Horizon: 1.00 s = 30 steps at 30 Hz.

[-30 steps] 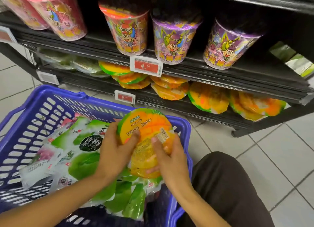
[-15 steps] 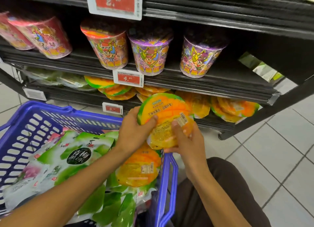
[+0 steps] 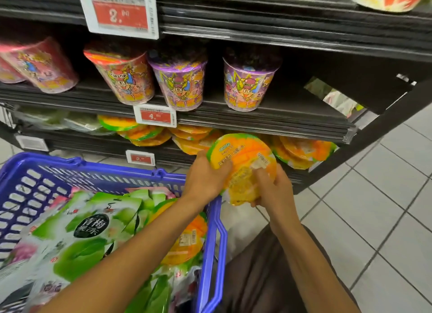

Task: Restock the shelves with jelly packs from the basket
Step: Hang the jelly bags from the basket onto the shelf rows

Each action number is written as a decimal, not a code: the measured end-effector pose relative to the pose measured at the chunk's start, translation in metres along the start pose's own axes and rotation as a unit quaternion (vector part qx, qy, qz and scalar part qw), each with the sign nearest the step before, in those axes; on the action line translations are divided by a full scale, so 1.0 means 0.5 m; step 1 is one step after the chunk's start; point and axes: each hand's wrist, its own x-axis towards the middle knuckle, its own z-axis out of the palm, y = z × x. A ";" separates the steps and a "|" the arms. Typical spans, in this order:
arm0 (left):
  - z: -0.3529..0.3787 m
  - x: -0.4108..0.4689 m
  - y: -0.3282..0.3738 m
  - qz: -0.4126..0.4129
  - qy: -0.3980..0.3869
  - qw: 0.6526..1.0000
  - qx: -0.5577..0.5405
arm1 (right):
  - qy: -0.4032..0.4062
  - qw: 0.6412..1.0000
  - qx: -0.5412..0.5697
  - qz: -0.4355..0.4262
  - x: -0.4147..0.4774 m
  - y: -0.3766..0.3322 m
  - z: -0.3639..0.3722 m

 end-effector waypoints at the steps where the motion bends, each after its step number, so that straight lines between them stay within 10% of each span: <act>1: 0.002 0.000 -0.003 -0.003 -0.009 1.000 -0.012 | -0.002 1.000 0.007 0.009 0.002 0.005 -0.005; 13: 0.029 0.018 0.022 -0.048 -0.009 0.990 -0.135 | 0.052 0.985 0.153 0.058 0.098 0.016 0.016; 19: -0.014 -0.019 -0.016 0.138 0.108 0.979 -0.103 | -0.010 0.964 0.250 0.087 0.112 0.019 0.025; 30: -0.136 -0.055 -0.156 0.205 0.018 0.932 0.300 | -0.003 0.990 0.142 0.023 -0.085 0.022 0.124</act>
